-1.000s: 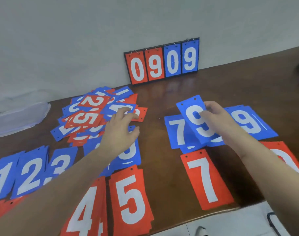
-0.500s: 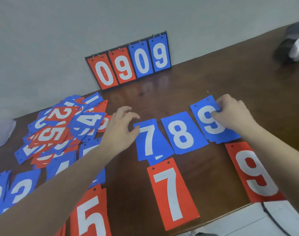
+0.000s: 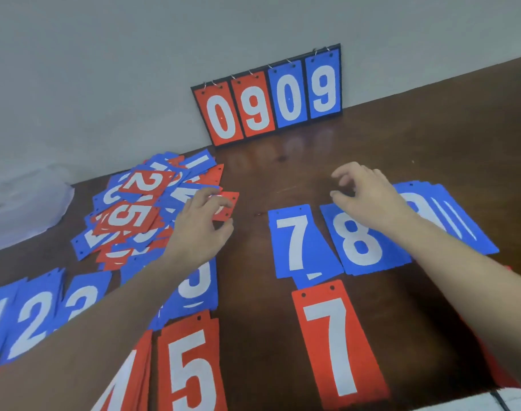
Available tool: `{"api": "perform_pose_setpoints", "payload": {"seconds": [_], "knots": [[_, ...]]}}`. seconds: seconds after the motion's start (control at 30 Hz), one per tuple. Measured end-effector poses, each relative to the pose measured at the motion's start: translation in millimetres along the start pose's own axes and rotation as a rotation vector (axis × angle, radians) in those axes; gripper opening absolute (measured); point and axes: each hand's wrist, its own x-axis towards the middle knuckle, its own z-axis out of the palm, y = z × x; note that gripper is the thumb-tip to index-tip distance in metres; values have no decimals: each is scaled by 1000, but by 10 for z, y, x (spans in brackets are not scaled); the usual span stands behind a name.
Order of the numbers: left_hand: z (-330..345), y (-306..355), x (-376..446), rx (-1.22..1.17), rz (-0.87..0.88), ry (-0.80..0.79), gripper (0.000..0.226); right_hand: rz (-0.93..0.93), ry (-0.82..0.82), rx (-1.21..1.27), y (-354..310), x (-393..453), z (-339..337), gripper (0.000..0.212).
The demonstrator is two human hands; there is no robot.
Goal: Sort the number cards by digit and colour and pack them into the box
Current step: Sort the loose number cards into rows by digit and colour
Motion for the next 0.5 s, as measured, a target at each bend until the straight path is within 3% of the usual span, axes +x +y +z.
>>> {"api": "perform_pose_setpoints", "payload": {"seconds": [0.3, 0.5], "knots": [[-449, -994, -364, 9, -119, 71, 31, -163, -170, 75, -1023, 250, 770, 28], [-608, -1448, -390, -12, -282, 28, 37, -231, -241, 33, -1548, 407, 1169, 24]]}}
